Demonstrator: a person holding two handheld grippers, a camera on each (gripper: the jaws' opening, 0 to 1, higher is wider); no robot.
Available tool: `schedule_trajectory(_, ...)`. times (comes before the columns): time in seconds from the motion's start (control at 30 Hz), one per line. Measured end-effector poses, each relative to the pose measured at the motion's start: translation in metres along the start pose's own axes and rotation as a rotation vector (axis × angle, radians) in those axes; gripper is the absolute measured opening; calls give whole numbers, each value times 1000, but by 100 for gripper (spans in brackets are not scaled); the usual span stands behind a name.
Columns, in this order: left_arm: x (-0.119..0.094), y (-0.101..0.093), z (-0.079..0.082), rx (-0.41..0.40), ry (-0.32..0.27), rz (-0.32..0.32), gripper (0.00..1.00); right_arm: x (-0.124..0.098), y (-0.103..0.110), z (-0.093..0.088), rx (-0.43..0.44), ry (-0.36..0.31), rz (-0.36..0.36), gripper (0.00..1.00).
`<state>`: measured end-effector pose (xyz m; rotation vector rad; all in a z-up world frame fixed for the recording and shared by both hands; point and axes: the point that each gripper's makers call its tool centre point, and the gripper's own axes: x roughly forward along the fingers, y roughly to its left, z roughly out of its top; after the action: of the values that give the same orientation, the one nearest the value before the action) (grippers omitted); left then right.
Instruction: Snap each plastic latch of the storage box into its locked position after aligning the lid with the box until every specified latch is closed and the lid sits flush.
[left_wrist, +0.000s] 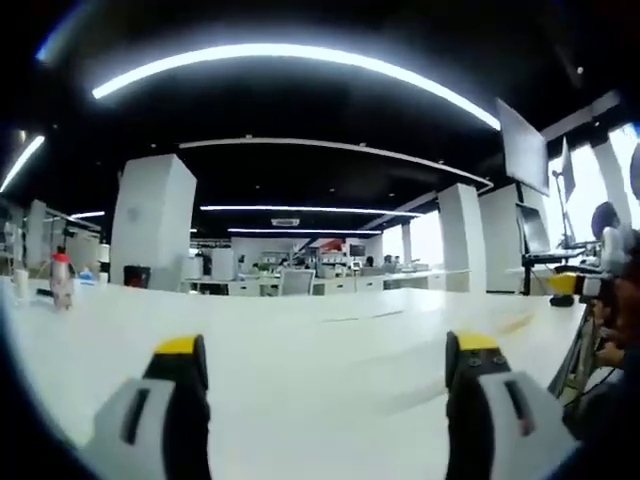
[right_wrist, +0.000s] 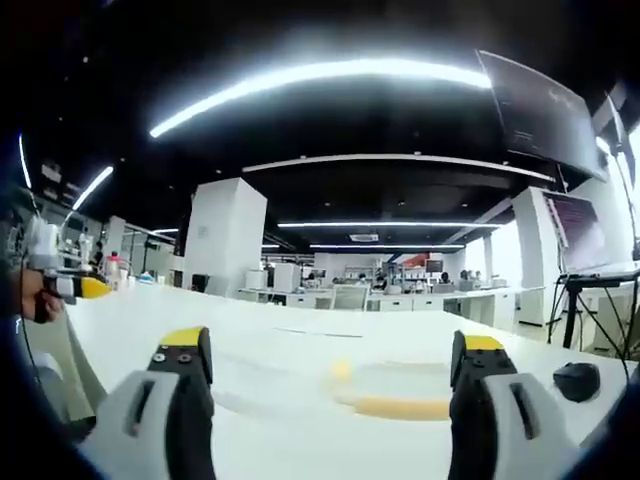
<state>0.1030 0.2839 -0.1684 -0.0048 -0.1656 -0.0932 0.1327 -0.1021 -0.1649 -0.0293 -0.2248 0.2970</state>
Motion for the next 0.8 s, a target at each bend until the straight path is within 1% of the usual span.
schedule_trajectory(0.07, -1, 2, -2, 7, 0, 8, 99, -3, -5, -2, -7, -2, -13, 100)
schedule_trajectory(0.17, -2, 3, -5, -2, 14, 7, 99, -6, -10, -8, 15, 25, -19, 100)
schedule_trajectory(0.3, -1, 2, -7, 10, 16, 6, 99, -6, -15, -7, 9, 21, -36, 99)
schedule_trajectory(0.5, -1, 1, -12, 0, 27, 3, 99, -6, -12, -8, 13, 28, -31, 99)
schedule_trajectory(0.63, -4, 6, -12, 11, 27, 19, 99, -6, -10, -9, 2, 33, -25, 99)
schedule_trajectory(0.7, -6, 10, -11, 34, 25, 32, 99, -5, -10, -11, -1, 48, -24, 100)
schedule_trajectory(0.8, -7, 14, -12, 28, 33, 37, 99, -5, -9, -11, 3, 50, -21, 100)
